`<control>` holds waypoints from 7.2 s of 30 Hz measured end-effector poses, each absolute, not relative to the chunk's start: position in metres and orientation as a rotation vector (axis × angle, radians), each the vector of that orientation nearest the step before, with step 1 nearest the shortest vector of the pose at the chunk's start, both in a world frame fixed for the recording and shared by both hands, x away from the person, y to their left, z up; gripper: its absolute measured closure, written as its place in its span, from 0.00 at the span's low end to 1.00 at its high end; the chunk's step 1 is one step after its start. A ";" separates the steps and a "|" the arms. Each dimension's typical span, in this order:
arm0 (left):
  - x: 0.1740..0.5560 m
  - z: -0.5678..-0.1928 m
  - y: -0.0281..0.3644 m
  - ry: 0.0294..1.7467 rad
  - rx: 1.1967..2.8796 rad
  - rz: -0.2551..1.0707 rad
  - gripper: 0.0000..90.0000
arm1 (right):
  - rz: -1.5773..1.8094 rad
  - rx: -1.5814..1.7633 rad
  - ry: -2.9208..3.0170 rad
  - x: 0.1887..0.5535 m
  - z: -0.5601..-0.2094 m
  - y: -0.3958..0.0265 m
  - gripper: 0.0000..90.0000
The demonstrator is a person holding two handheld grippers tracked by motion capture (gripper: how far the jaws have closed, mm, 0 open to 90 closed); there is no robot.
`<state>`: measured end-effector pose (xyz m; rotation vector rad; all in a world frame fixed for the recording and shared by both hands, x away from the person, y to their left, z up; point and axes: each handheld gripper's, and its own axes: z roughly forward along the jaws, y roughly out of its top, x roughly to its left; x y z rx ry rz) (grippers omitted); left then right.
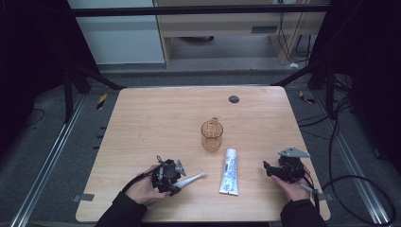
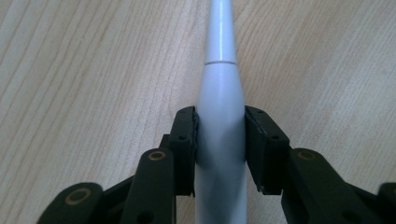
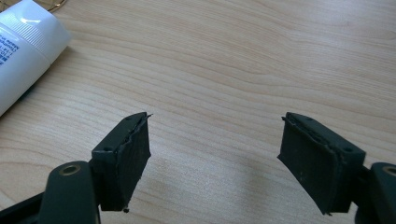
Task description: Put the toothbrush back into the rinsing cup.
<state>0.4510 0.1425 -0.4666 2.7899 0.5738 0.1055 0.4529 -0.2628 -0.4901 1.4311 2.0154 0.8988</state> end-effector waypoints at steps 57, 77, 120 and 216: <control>0.474 -0.373 0.183 0.914 2.001 0.636 0.74 | 0.945 1.405 1.969 0.448 -0.487 -0.262 0.26; 0.514 -0.351 0.139 0.918 1.665 0.737 0.74 | 0.979 1.381 1.967 0.447 -0.487 -0.259 0.25; 0.552 -0.357 0.081 0.872 1.457 0.707 0.74 | 1.002 1.363 1.954 0.447 -0.489 -0.262 0.26; 0.537 -0.456 0.065 0.806 1.667 0.644 0.73 | 0.967 1.320 1.979 0.448 -0.491 -0.260 0.27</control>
